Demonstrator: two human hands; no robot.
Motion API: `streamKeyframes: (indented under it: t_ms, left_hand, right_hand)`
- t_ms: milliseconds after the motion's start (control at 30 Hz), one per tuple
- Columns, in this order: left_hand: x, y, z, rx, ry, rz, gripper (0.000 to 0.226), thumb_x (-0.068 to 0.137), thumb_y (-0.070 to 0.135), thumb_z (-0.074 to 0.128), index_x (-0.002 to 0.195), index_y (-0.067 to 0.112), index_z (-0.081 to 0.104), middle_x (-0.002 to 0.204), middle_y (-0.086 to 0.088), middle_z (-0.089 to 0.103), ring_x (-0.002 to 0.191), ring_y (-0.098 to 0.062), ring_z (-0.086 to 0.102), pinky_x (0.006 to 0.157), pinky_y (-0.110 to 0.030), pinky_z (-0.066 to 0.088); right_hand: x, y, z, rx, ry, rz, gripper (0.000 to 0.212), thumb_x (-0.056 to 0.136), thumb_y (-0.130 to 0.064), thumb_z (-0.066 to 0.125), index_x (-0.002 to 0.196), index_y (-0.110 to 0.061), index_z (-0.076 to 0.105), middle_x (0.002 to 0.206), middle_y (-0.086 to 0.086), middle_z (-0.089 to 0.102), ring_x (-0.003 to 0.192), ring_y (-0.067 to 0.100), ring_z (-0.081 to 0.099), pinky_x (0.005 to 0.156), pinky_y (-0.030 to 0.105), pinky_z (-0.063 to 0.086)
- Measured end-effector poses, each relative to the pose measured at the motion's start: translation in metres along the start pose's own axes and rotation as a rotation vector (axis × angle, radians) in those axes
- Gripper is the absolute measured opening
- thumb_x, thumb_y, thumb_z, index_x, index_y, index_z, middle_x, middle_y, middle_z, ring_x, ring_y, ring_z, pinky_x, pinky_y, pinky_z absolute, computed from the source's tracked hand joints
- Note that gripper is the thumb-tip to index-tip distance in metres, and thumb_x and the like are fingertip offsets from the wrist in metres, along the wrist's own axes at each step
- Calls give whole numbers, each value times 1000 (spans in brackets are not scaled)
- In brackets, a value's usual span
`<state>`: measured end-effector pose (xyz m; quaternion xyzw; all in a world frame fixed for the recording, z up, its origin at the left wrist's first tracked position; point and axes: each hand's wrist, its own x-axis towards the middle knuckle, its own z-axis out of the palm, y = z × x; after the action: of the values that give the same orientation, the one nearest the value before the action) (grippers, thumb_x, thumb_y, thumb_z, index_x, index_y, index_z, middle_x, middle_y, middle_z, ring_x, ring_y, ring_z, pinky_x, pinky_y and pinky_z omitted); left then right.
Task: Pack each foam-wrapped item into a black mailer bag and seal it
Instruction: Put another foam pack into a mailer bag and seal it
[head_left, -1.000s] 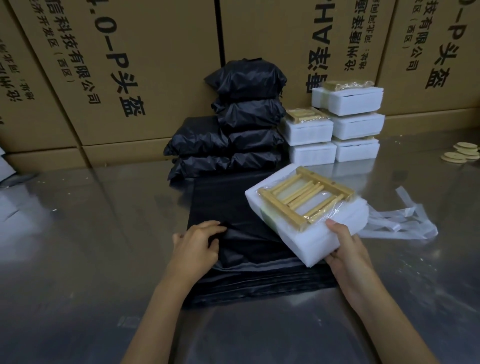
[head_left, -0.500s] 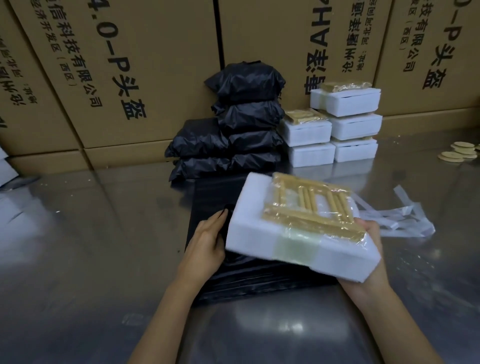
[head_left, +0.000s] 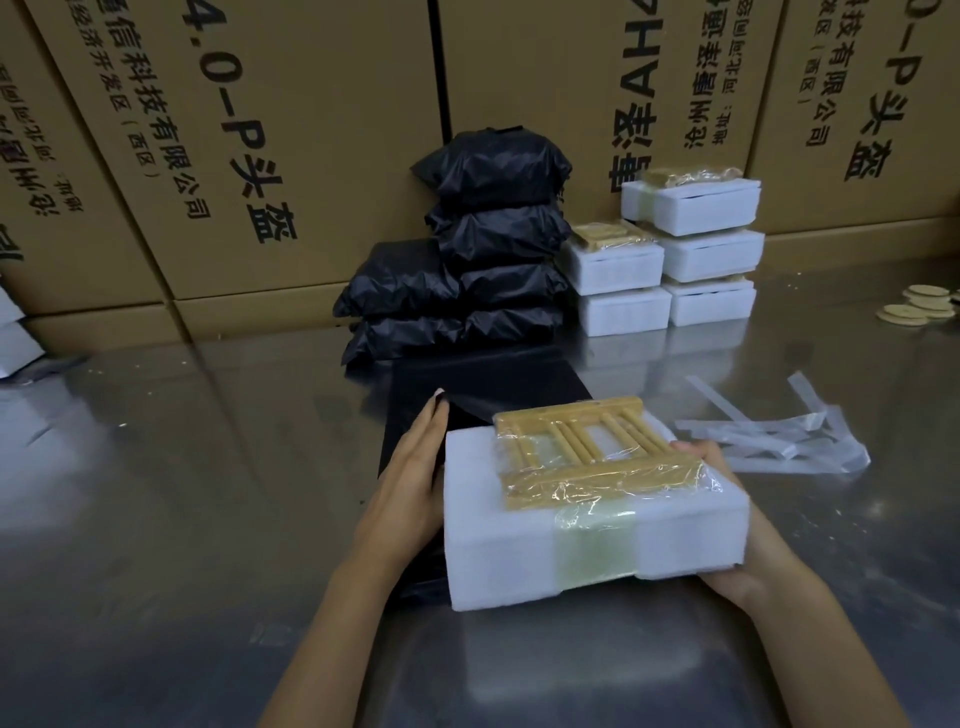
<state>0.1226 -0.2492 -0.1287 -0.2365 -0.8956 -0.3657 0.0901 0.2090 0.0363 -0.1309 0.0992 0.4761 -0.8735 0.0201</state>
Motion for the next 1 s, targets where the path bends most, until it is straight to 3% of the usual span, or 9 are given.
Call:
streamKeyframes:
  t_ms: [200,333,433,533,600,733,833,933,1000]
  left_hand:
    - [2,5,-1,-117,-14,47,67,100,47,39,150,58,-5,155,43,-5,141,22,2,109,-17,13]
    - [2,-2,5,9,-22,93,89,98,17,61,156,43,-1,158,38,-8,129,34,11,99,-8,23]
    - [4,0,10,-4,-43,28,92,92,-5,54,159,35,6,157,40,-10,109,42,21,80,-2,31]
    - [3,2,16,-25,-22,33,91,89,-13,44,159,33,8,158,39,-8,112,10,48,79,-6,37]
    - [2,4,19,-45,24,57,90,91,-13,44,159,34,8,158,38,-7,114,-11,46,73,-9,41]
    - [2,15,29,-70,40,94,90,94,-11,45,157,37,3,159,35,-9,113,-18,45,78,-12,40]
    - [-1,22,38,-94,40,54,89,95,-10,44,155,38,0,158,36,-15,108,6,54,75,-3,44]
    - [-2,28,47,-56,60,8,90,96,-8,46,157,36,-2,157,35,-21,85,-8,63,61,-24,52]
    - [-1,30,51,-33,72,-18,91,95,-9,47,157,35,-4,157,33,-24,87,-14,63,62,-33,53]
  right_hand:
    - [1,3,-3,-42,-18,-67,29,84,-50,59,76,-31,78,81,2,75,72,16,74,55,32,58]
    - [1,4,-1,-16,19,-124,38,97,-51,48,89,-33,80,97,2,78,83,16,75,60,34,59]
    - [3,6,-1,-25,65,-149,39,95,-54,47,101,-33,79,109,5,77,92,19,75,64,33,60]
    - [6,8,1,-20,100,-169,42,96,-55,45,112,-32,76,118,5,74,105,21,73,74,36,62]
    - [7,7,2,-3,139,-175,40,97,-53,48,116,-30,74,118,5,74,106,21,73,83,41,59]
    - [8,6,5,-17,188,-160,38,94,-48,57,123,-24,66,116,4,75,104,20,73,84,39,56]
    - [7,7,7,42,182,-140,44,91,-47,63,127,-21,64,117,5,75,106,21,73,74,35,62]
    - [7,11,15,57,123,-138,54,85,-49,69,130,-21,60,121,4,73,110,20,71,75,33,62]
    - [9,17,21,29,84,-145,57,86,-47,69,134,-20,57,124,3,72,112,19,70,79,33,62]
